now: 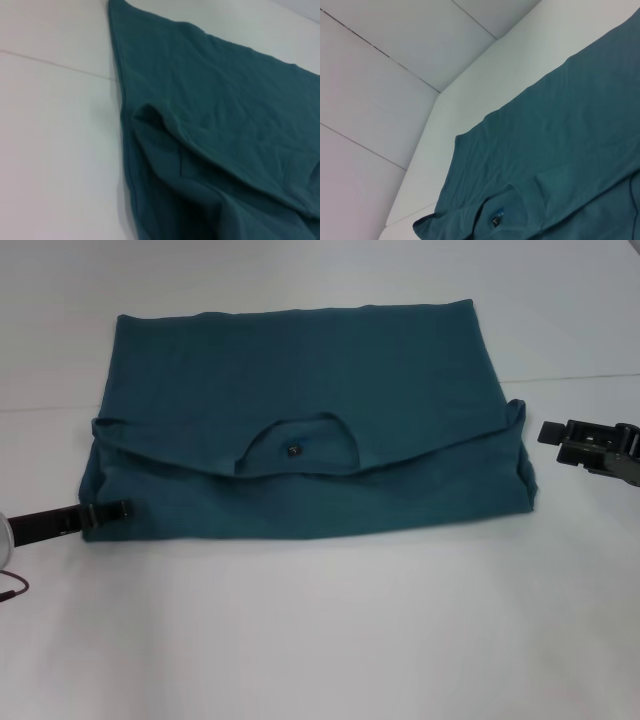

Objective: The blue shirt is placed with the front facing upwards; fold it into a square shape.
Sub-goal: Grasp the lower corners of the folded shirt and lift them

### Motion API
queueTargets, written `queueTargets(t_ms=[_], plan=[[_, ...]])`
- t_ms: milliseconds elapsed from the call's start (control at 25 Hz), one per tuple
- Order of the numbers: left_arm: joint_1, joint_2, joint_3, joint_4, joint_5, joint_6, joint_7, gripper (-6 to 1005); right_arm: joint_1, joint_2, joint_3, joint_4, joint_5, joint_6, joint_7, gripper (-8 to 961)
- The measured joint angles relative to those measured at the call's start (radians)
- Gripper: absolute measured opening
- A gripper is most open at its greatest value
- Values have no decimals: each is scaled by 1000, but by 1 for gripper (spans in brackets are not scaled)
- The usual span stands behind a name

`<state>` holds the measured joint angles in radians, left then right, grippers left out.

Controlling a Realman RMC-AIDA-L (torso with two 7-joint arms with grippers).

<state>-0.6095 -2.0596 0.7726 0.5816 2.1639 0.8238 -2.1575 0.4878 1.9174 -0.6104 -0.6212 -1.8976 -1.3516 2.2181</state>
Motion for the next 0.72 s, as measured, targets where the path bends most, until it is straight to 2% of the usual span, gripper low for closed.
queueTargets(t_ms=[560,680,720], plan=[[-15,-1,1,-5,3,13,-24,579,0,-2,5,10,0,7,0,642],[-16,0,1,-6,3,13,-25,373,2,-3,5,10,0,7,0,640],[-16,0,1,-6,3,13,-25,333,2,-4,5,10,0,7,0,639]])
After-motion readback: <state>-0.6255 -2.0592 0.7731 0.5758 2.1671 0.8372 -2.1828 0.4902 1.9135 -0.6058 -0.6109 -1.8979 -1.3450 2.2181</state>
